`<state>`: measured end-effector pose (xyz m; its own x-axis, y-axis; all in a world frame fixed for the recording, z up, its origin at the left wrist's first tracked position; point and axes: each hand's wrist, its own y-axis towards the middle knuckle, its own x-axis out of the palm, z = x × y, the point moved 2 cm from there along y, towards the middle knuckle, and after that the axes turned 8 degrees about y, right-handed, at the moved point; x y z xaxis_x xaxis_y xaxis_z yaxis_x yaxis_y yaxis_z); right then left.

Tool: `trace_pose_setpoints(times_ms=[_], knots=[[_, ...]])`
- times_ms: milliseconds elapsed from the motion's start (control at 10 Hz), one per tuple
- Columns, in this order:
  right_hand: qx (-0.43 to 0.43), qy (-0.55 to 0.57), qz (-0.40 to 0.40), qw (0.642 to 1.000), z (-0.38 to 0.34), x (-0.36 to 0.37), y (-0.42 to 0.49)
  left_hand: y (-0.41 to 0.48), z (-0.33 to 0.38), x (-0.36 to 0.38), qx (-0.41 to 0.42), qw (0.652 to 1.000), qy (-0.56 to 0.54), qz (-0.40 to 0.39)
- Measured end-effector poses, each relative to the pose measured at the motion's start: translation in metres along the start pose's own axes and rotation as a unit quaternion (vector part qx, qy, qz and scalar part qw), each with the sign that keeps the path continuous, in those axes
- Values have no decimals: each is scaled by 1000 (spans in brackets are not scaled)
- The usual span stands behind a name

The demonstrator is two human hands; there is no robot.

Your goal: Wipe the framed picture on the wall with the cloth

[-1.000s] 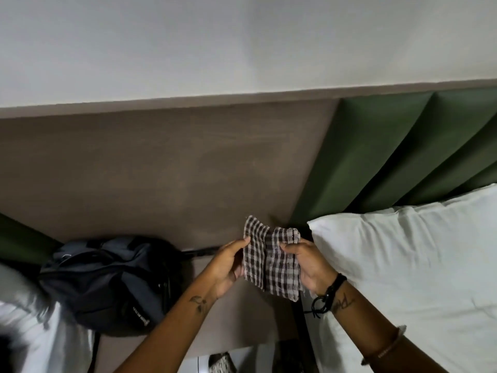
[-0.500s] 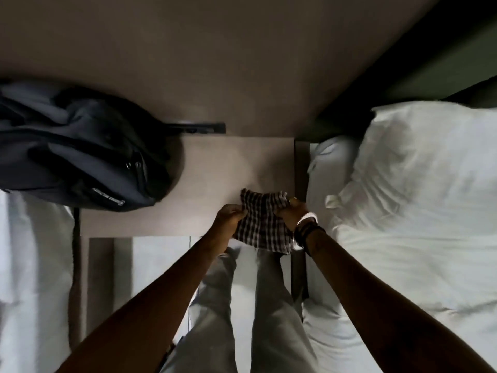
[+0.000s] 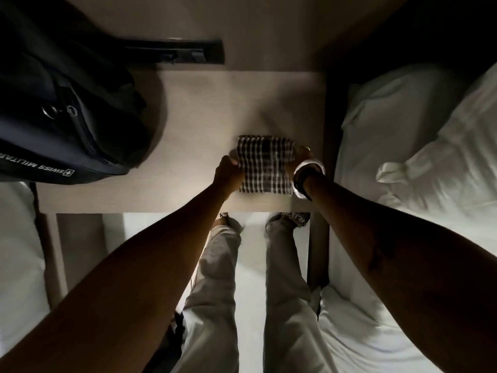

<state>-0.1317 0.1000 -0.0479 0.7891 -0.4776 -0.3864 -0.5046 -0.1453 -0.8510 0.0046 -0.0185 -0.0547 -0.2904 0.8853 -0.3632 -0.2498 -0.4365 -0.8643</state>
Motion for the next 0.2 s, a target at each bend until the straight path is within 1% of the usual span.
trace_pose_setpoints(times_ms=[100, 200], knots=[[2, -92, 22, 995, -3, -10, -18, -17, 0, -15, 6, 996, 83, 23], [-39, -116, 41, 992, -16, -25, -43, -42, 9, -31, 39, 993, 103, 37]])
